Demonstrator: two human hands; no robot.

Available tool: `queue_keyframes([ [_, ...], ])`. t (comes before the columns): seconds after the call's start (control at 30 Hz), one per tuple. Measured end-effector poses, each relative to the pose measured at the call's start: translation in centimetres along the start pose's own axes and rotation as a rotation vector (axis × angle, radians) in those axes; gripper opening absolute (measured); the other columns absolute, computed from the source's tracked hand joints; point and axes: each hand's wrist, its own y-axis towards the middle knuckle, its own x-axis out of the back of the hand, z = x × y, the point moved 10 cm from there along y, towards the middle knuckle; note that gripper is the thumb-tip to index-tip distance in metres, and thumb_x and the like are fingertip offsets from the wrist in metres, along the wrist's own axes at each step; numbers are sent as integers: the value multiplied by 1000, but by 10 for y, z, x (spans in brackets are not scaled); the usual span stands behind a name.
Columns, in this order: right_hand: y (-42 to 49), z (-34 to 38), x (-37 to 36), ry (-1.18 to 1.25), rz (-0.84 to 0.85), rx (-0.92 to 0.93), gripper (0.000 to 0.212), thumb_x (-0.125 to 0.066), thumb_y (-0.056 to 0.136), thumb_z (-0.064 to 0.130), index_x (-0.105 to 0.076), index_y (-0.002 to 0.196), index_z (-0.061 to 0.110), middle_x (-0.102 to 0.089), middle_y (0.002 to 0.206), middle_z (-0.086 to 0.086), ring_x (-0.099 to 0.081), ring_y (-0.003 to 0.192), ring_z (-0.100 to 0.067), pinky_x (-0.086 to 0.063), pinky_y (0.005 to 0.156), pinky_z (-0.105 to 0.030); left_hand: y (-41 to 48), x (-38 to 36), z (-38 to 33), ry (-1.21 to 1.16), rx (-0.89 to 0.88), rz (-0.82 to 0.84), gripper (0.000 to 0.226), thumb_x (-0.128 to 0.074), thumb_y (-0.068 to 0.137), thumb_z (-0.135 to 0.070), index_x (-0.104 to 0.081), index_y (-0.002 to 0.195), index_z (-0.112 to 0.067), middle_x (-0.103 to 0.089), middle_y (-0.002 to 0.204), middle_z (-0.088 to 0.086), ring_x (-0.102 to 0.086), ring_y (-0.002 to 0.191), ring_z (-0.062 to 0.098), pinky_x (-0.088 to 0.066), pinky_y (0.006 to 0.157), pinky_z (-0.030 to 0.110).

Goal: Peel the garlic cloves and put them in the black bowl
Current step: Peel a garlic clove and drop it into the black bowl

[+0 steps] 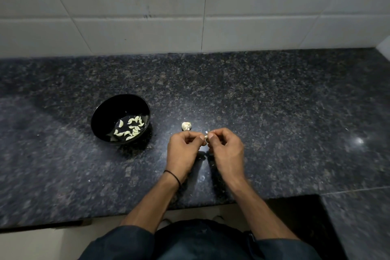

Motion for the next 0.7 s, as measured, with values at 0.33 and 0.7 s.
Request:
queue_keyframes([
  [0.33,-2,19,0,-41,30,149,10,-61,99,15,-68,93,18,-70,82,7,-65,75,-8,-51,67,-19,-4,-11,7,-283,255,121,12,-64,87,-3,-70,85,6,-67,67,12,-45,53,10,-31,43,17],
  [0.7,-2,13,-1,64,104,145,18,-60,96,3,-66,87,18,-68,77,4,-63,71,-12,-52,63,-23,-4,-12,9,-150,257,222,15,-63,92,-9,-66,78,-4,-57,58,2,-41,44,4,-27,40,13],
])
